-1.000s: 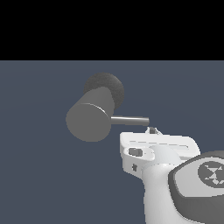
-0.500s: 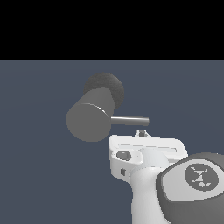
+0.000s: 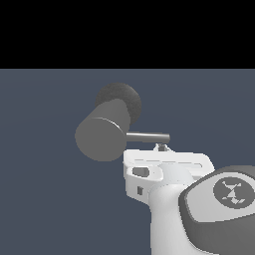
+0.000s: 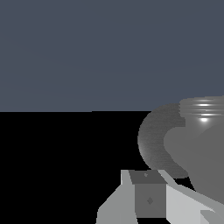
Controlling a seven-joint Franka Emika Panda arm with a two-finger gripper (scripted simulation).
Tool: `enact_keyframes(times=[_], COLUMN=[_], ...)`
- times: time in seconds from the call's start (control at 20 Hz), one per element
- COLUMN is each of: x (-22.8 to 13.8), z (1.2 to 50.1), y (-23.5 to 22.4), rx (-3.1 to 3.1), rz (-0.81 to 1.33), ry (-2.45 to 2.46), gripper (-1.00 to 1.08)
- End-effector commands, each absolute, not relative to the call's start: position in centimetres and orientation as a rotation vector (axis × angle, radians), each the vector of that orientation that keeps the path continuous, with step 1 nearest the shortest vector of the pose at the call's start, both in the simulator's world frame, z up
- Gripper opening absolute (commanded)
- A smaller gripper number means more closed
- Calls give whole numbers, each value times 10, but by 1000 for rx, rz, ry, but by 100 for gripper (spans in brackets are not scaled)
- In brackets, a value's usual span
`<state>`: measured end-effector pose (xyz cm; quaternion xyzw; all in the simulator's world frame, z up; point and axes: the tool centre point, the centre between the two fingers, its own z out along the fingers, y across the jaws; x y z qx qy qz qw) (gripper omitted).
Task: Turn on the faucet by rotating a designated handle.
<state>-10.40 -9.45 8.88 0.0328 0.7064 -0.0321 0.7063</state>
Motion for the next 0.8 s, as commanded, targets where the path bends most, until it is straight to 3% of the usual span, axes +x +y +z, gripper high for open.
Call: enact_keyframes(times=[0.0,0.75], x=[-104,-104], z=[96,137], y=[-95,-99], rx=[72,72], rz=[-71,-71], ry=[1570,1570], gripper=[-100,-100])
